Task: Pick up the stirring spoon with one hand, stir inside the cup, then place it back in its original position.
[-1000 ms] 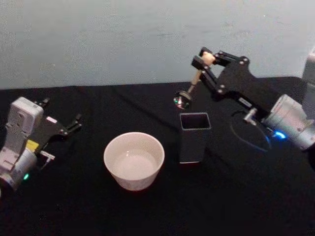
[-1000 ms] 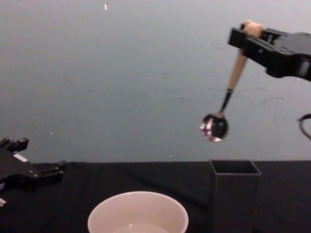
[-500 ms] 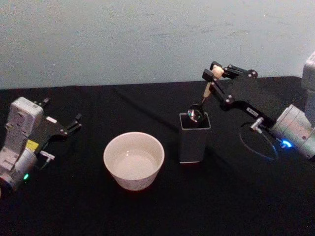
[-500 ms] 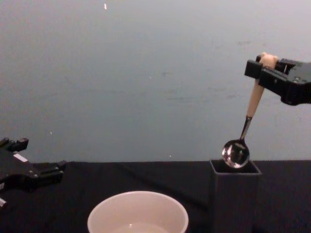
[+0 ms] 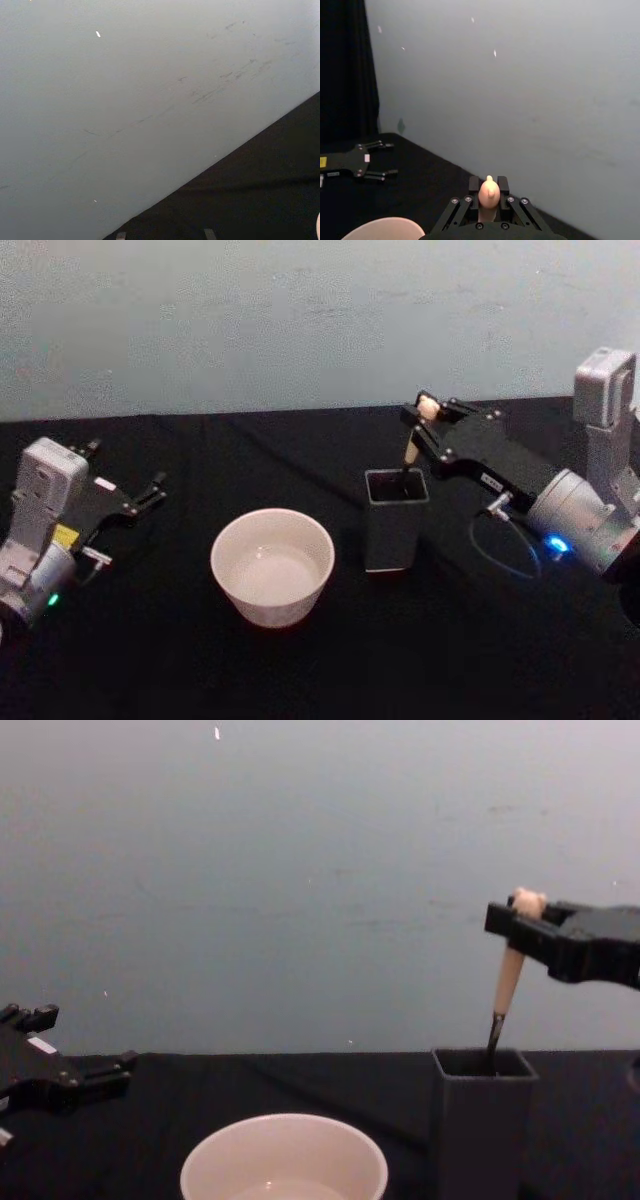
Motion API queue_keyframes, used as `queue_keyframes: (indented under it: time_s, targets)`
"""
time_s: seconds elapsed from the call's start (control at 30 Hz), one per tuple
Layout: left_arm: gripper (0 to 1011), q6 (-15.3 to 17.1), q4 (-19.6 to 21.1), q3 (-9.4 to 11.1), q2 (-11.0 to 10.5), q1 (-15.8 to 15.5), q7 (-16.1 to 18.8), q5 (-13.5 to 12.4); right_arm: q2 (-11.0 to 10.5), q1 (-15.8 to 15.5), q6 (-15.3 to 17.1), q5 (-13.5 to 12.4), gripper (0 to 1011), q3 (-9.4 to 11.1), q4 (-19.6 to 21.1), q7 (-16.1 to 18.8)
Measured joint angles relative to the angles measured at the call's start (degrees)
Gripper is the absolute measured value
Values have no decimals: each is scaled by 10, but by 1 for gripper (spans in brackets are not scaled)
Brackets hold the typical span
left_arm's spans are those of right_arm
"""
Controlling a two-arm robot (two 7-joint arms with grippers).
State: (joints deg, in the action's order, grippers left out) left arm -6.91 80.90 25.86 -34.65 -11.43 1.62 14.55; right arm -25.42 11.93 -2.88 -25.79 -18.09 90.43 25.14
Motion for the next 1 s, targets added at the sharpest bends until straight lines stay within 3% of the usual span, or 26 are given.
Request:
queue_keyframes:
  time_s: [0.53,1.0]
  targets:
    - [1001,0,0,0,0,0,0,0,19,-17,49,7,214,-9,-6,-35]
    - [1001,0,0,0,0,0,0,0,25,-24,58,26,214,-14,-13,-44]
